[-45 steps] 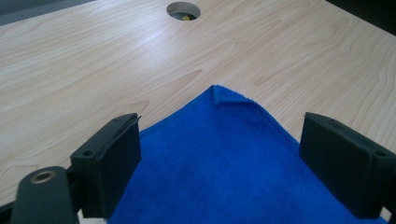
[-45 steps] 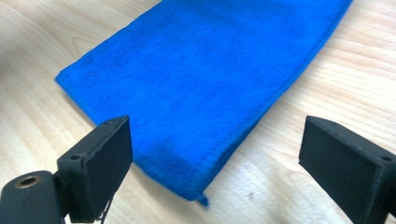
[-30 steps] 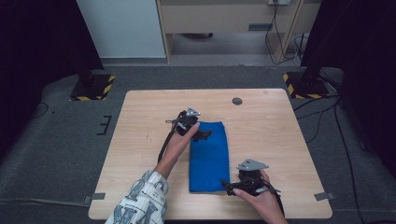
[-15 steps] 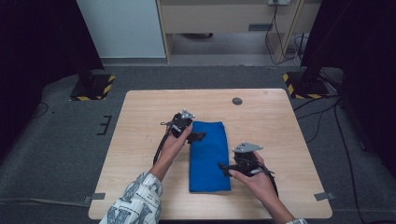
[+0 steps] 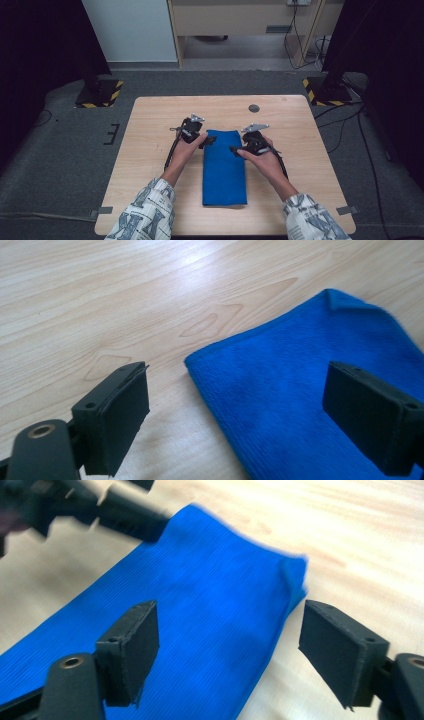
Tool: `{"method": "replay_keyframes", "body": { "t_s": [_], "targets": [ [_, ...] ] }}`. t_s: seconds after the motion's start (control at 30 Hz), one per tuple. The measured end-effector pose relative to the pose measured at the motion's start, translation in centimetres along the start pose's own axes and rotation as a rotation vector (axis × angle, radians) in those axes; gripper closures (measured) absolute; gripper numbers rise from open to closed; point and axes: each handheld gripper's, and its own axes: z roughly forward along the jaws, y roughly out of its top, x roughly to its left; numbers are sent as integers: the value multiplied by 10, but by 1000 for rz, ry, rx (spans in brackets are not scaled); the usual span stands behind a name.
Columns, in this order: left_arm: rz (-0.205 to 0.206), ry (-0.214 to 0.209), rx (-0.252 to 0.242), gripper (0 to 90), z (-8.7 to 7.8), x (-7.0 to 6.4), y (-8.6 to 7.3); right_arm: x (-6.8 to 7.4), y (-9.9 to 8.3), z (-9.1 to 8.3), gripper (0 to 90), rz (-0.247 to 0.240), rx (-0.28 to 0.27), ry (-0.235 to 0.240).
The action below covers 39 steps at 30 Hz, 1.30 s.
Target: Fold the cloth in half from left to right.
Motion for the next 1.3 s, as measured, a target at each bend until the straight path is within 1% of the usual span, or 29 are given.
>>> {"method": "replay_keyframes", "body": {
  "t_s": [0.1, 0.2, 0.27, 0.37, 0.43, 0.5, 0.57, 0.6, 0.63, 0.67, 0.73, 0.77, 0.87, 0.93, 0.97, 1.03, 1.1, 1.2, 1.27, 1.3],
  "targets": [
    [-8, 10, -13, 138, 3, 3, -1, -11, 12, 14, 329, 7, 2, -12],
    [-28, 14, 2, 153, 6, 6, -3, -18, 20, 25, 378, 2, 4, -34],
    [-24, 14, 13, 172, 7, 7, -4, -23, 23, 29, 403, 8, 4, -33],
    [-25, 14, 11, 206, 8, 7, -5, -27, 24, 32, 420, 34, 4, -22],
    [-33, 16, 9, 218, 8, 8, -5, -29, 24, 32, 432, 41, -2, -31],
    [-39, 13, 15, 252, 10, 8, -6, -33, 23, 32, 440, 56, -3, -23],
    [-37, 12, 21, 260, 10, 6, -6, -36, 21, 32, 447, 70, 1, -37],
    [-32, 16, 20, 264, 10, 6, -5, -38, 21, 32, 449, 77, -1, -38],
    [-28, 33, 21, 270, 11, 5, -5, -39, 21, 32, 452, 79, 0, -46],
    [-37, 49, 19, 281, 11, 6, -5, -40, 20, 33, 454, 77, 10, -66],
    [-83, 59, 15, 295, 12, 8, -6, -41, 19, 37, 457, 82, 20, -92],
    [-91, 61, 18, 306, 13, 9, -6, -41, 19, 38, 457, 94, 26, -96],
    [-82, 60, 25, 315, 16, 7, -7, -38, 18, 43, 463, 113, 28, -79],
    [-81, 60, 28, 323, 19, 5, -7, -36, 18, 46, 475, 111, 41, -86],
    [-78, 66, 28, 329, 20, 5, -7, -35, 17, 48, 481, 110, 52, -96],
    [-81, 74, 37, 344, 22, 3, -7, -34, 15, 52, 498, 108, 68, -99],
    [-69, 82, 35, 361, 23, 2, -7, -33, 14, 56, 510, 107, 81, -99],
    [-59, 95, 33, 414, 23, 1, -6, -31, 12, 61, 534, 94, 96, -100],
    [-53, 89, 34, 469, 23, 0, -6, -29, 13, 62, 569, 86, 90, -101],
    [-45, 82, 37, 502, 23, -2, -6, -27, 13, 62, 612, 82, 92, -98]
  ]
}}
